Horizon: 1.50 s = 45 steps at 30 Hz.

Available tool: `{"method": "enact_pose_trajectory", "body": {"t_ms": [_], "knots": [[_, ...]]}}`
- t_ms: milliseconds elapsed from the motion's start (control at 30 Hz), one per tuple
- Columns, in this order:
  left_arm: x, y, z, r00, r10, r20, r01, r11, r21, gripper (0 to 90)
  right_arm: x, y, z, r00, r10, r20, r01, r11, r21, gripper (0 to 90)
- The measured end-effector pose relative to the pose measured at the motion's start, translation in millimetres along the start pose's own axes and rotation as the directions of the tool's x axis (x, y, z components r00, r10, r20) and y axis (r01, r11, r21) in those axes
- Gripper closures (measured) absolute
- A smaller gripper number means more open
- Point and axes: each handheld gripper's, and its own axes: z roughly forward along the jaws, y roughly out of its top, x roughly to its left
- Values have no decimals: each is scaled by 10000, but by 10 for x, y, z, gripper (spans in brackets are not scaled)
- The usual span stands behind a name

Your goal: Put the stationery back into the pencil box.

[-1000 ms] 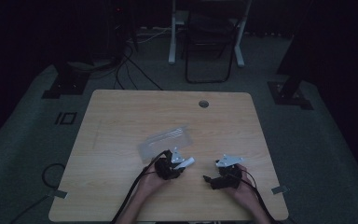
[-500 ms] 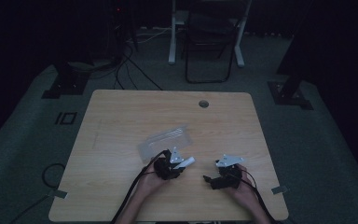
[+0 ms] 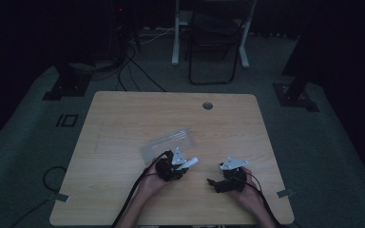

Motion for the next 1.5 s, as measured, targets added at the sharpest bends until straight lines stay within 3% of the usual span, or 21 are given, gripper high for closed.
{"method": "enact_pose_trajectory", "body": {"t_ms": [1500], "knots": [[128, 100, -261, 9992, 106, -374, -125, 9986, -513, 711, 1, 0, 1, 10000, 5, -1, -5, 10000, -12, 129]]}}
